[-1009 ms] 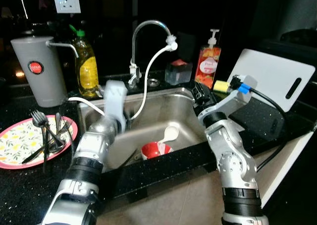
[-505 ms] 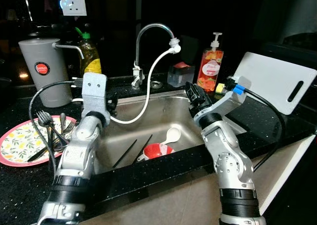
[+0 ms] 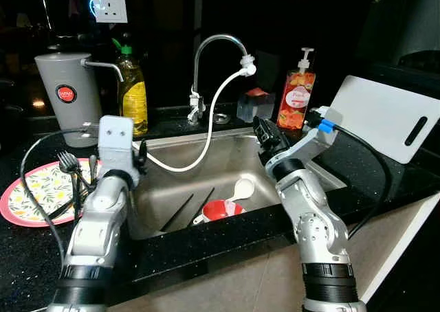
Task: Kitchen organization
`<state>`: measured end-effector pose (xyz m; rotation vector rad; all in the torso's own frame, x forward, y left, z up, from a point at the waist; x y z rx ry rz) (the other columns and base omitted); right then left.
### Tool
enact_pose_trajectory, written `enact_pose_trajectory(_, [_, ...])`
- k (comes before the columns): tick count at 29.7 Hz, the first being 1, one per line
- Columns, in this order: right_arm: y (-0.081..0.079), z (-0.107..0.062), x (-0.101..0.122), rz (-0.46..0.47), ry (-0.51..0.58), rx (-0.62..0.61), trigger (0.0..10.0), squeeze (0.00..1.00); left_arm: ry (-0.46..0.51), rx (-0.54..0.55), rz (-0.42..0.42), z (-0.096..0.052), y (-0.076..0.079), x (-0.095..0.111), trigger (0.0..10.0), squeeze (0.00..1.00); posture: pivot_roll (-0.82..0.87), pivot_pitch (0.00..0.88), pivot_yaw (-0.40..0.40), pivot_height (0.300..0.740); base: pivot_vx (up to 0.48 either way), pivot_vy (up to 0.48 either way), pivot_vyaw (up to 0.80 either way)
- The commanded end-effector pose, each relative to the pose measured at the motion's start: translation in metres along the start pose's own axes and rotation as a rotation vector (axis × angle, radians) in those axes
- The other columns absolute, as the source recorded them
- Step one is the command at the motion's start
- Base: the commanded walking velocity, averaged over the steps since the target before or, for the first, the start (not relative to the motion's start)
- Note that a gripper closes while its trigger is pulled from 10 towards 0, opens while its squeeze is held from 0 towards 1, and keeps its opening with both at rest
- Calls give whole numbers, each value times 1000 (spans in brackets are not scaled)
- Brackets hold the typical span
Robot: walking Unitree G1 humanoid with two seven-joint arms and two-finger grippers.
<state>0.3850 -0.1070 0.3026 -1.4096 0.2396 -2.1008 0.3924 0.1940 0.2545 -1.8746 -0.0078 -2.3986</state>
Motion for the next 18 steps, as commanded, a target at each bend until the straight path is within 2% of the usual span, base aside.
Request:
enact_pose_trajectory(1, [2,-1,-8,2,-31,-8,10000,0,5,-1,-27,0,-2,-2,10000,0,-5,0,-78,740,0,0,0])
enact_pose_trajectory(5, [1,0,-8,0,-36,0,10000,0,47,-39,-84,-2,1,12,10000,0,-13,0,-88,740,0,0,0])
enact_pose_trajectory(8, [1,0,-8,0,-36,1,10000,0,73,-77,-73,-3,2,21,10000,0,-10,0,-91,740,0,0,0])
enact_pose_trajectory(9, [1,2,-8,-2,-38,2,10000,0,47,-160,-96,1,6,17,10000,0,-7,0,-95,740,0,0,0])
enact_pose_trajectory(10, [1,2,-8,-2,-38,2,10000,0,47,-160,-96,1,6,17,10000,0,-7,0,-95,740,0,0,0])
enact_pose_trajectory(12, [0,3,-9,-3,-41,5,10000,0,13,-306,-157,-1,19,7,10000,0,-19,0,-93,740,0,0,0])
enact_pose_trajectory(13, [0,2,-8,-4,-41,5,10000,0,12,-323,-137,-4,24,4,10000,0,-24,0,-91,740,0,0,0])
enact_pose_trajectory(16, [0,2,-8,-5,-41,5,10000,0,18,-318,-110,-5,26,3,10000,0,-23,0,-91,740,0,0,0])
enact_pose_trajectory(18, [3,0,-9,-8,-47,-4,10000,0,17,-223,-101,-3,16,1,10000,0,-26,0,-100,740,0,0,0])
Point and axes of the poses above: a point about 5 cm out from each wrist's last joint towards the gripper, its own z axis pointing out of the wrist towards the gripper, its own x axis along the axis of the wrist's last joint, y = z × x, the point moved 5 cm from there along z, pointing out of the wrist towards the gripper
